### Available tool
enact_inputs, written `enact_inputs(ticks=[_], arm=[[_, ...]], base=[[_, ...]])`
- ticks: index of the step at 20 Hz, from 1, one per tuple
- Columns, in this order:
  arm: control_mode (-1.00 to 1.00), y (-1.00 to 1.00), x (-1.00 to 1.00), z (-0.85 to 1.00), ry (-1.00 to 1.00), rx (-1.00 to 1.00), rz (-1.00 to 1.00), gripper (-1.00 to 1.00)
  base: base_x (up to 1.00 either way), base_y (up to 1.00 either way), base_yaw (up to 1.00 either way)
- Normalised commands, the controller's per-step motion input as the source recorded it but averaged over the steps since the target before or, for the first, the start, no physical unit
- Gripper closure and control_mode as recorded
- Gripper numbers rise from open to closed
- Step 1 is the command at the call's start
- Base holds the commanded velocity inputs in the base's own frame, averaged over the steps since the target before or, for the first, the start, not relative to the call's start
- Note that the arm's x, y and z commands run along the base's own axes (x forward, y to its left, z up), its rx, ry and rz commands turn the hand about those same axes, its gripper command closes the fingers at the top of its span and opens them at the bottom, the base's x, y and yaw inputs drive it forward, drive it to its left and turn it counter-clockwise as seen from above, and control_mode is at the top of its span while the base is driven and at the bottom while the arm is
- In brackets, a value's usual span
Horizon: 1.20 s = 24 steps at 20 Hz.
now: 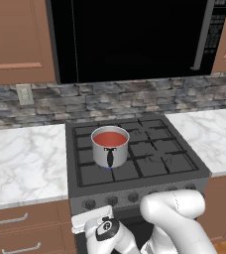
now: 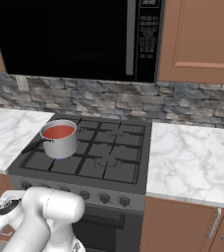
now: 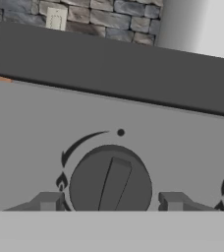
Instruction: Wait until the marinara sauce is simmered to a deep red color and then turn off the stove.
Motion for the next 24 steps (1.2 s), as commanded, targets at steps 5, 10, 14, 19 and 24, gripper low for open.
enact_inputs(ticks=[5,10,14,19,24], arm=[[-1.0,0.0,0.0,0.0,0.0,0.0,0.0,1.0],[-1.0,0.0,0.0,0.0,0.0,0.0,0.0,1.0],[-1.0,0.0,0.0,0.0,0.01,0.06,-0.01,1.0],[-1.0,0.0,0.0,0.0,0.07,0.25,-0.08,1.0],[-1.0,-0.03,-0.02,0.0,0.11,0.37,-0.15,1.0]], base=[[0.0,0.0,0.0],[0.0,0.0,0.0],[0.0,0.0,0.0],[0.0,0.0,0.0],[0.0,0.0,0.0]])
